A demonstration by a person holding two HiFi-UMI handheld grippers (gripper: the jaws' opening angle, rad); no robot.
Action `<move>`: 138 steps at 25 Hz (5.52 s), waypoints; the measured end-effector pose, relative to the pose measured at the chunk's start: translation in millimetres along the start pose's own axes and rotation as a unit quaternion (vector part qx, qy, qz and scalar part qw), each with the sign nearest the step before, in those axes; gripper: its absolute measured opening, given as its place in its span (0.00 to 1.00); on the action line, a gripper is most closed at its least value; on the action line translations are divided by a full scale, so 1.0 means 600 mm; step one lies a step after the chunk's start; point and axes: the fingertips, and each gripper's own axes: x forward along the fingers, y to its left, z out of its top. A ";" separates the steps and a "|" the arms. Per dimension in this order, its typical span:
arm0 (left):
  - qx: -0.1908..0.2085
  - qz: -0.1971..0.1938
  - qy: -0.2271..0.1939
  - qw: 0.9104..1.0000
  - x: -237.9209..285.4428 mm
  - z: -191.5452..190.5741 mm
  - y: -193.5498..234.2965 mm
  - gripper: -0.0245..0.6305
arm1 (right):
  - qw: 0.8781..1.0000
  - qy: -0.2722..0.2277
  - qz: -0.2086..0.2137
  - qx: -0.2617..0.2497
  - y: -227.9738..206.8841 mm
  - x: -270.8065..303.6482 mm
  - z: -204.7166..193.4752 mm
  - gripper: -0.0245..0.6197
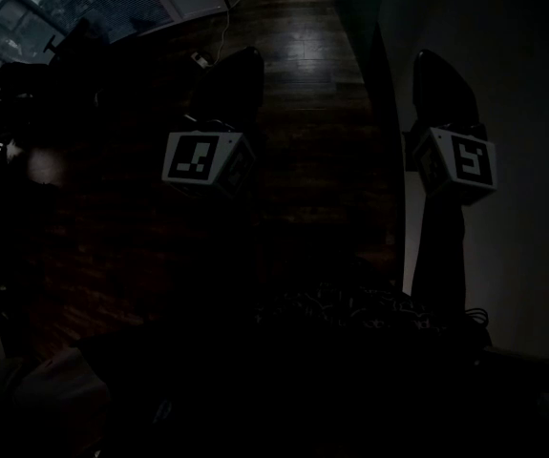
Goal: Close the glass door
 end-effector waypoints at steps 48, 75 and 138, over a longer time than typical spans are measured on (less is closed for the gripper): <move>0.010 0.008 0.002 1.000 0.029 -0.005 -0.039 0.04 | 1.000 0.012 0.010 0.014 -0.060 0.001 -0.023 0.04; 0.006 0.000 -0.005 1.000 0.173 -0.052 0.110 0.04 | 0.999 0.025 -0.021 0.006 -0.087 0.189 -0.080 0.04; -0.013 -0.042 -0.009 0.999 0.831 -0.192 0.521 0.04 | 0.993 0.051 -0.104 -0.007 -0.333 0.879 -0.228 0.04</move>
